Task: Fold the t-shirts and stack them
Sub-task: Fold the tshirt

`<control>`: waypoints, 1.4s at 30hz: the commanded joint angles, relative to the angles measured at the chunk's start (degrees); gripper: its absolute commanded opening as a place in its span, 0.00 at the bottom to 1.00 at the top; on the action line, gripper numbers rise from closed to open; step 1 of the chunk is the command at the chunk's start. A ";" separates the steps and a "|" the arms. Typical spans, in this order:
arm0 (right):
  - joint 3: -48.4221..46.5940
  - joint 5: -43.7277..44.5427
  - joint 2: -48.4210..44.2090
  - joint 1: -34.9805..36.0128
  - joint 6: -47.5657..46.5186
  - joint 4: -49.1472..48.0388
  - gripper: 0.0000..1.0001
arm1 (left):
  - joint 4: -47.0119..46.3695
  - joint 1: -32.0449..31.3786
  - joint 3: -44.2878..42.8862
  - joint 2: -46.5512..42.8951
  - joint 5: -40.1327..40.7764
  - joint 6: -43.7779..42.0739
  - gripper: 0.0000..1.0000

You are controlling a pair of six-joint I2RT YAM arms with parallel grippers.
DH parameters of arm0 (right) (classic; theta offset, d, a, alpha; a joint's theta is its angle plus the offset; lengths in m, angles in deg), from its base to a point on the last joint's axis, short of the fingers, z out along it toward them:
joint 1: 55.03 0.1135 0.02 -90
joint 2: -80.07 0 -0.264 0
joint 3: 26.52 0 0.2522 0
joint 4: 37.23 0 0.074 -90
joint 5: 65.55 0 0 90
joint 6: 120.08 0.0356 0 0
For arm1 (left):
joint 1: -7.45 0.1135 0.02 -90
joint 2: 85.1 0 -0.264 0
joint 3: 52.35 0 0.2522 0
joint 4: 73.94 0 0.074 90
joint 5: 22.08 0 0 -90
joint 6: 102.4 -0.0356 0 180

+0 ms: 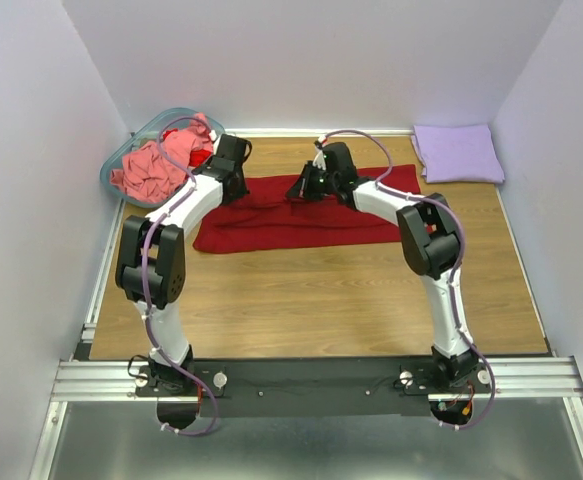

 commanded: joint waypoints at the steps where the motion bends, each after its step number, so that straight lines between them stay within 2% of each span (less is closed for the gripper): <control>1: -6.47 -2.55 4.92 -0.47 -2.97 0.74 0.01 | -1.50 1.35 -2.79 2.94 2.26 -2.59 0.00; 15: -8.24 -0.09 6.60 -1.53 -7.02 0.74 0.03 | -8.00 1.88 -8.69 10.42 1.03 -6.11 0.00; 24: -8.51 -2.10 7.04 -1.88 -5.26 0.74 0.04 | -8.70 2.75 -9.83 12.44 0.51 -7.86 0.00; 34: -6.31 -6.32 4.76 -1.88 -2.71 0.74 0.04 | -4.50 3.11 -9.57 9.54 -1.78 -9.10 0.00; 42: -2.27 -7.65 1.86 -1.88 -1.39 0.83 0.04 | 3.50 3.19 -10.18 6.73 -3.80 -8.13 0.00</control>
